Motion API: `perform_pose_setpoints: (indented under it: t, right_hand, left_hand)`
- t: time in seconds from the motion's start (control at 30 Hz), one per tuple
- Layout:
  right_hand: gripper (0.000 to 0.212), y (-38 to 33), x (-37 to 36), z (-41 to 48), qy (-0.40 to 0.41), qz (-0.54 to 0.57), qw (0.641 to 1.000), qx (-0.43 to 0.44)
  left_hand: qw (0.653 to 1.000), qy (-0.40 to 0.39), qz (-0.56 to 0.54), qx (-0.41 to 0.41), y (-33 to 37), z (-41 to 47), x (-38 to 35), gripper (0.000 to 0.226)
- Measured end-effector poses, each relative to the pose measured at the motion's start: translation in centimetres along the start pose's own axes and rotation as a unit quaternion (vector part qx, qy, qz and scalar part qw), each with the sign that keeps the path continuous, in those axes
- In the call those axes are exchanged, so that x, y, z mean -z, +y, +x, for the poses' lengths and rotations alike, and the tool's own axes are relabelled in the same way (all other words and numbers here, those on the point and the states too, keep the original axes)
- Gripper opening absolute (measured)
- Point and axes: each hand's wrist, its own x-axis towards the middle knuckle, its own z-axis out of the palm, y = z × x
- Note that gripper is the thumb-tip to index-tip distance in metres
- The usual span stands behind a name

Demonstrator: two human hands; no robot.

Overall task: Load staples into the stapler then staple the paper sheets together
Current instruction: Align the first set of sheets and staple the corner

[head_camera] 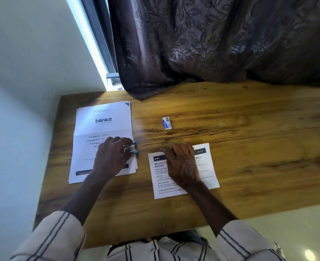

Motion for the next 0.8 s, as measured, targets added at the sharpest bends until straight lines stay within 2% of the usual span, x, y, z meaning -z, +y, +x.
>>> perform_pose_setpoints:
  t: [0.13, 0.37, 0.53, 0.8]
  right_hand:
    - [0.032, 0.6, 1.0, -0.3, -0.030, 0.002, 0.998, -0.046]
    - [0.035, 0.2, 1.9, 3.7, -0.036, 0.056, 0.995, -0.069]
    - [0.039, -0.6, 1.9, 8.8, -0.062, 0.096, 0.990, -0.086]
    - [0.035, 3.0, 2.1, 20.9, -0.080, 0.108, 0.984, -0.113]
  left_hand:
    - [0.999, 0.005, -0.039, 0.005, -0.5, -0.5, -0.8, 0.042]
    - [0.990, 0.008, -0.133, 0.035, 0.4, -4.1, 0.8, 0.043]
    - [0.995, -0.027, -0.092, -0.021, -0.7, -8.9, 0.9, 0.046]
    - [1.000, -0.018, -0.011, -0.011, -0.2, -9.5, 0.9, 0.052]
